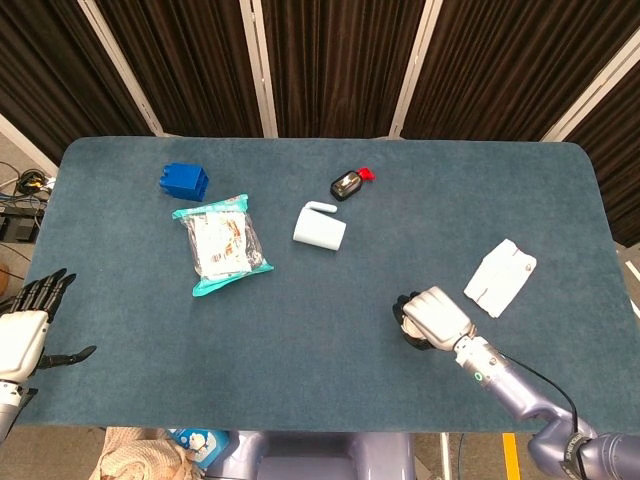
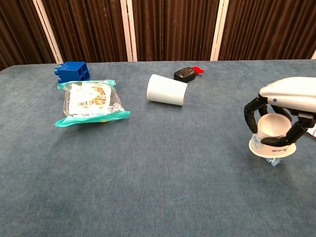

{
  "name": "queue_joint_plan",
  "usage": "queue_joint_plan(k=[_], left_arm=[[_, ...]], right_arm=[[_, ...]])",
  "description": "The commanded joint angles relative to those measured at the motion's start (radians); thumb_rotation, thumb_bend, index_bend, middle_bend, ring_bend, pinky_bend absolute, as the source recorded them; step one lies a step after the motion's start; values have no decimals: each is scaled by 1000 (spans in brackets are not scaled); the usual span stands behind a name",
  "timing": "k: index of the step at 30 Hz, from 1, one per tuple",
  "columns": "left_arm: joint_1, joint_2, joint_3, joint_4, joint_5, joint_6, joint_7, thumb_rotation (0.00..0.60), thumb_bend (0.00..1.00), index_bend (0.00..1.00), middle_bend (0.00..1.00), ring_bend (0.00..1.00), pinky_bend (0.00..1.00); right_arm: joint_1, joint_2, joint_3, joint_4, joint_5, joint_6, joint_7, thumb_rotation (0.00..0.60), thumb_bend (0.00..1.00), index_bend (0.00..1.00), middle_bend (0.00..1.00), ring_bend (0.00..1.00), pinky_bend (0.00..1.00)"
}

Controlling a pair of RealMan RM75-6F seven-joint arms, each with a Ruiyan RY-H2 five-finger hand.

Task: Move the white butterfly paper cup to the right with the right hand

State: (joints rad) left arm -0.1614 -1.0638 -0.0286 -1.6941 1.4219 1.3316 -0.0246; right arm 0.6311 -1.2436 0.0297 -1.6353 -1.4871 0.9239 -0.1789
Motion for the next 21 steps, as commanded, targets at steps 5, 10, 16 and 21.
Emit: queue_joint_plan(k=[5, 10, 16, 21], left_arm=[[1, 0, 0, 0, 2, 3, 0, 600, 0, 0, 0, 0, 0], [1, -1, 1, 0, 3, 3, 3, 600, 0, 0, 0, 0, 0], [2, -2, 0, 2, 2, 6, 2, 600, 0, 0, 0, 0, 0], [2, -2, 0, 2, 3, 8, 3, 600, 0, 0, 0, 0, 0]], right_arm=[[-9, 1, -7, -8, 16, -3, 9, 600, 394, 597, 458, 520, 643], [-17, -21, -11, -1, 23, 5, 13, 600, 394, 597, 458, 520, 643], [-21, -38, -12, 18, 33, 6, 13, 600, 394, 591, 457, 519, 584], [-27, -43, -19, 34, 61, -4, -27, 600, 394, 163, 266, 298, 421]])
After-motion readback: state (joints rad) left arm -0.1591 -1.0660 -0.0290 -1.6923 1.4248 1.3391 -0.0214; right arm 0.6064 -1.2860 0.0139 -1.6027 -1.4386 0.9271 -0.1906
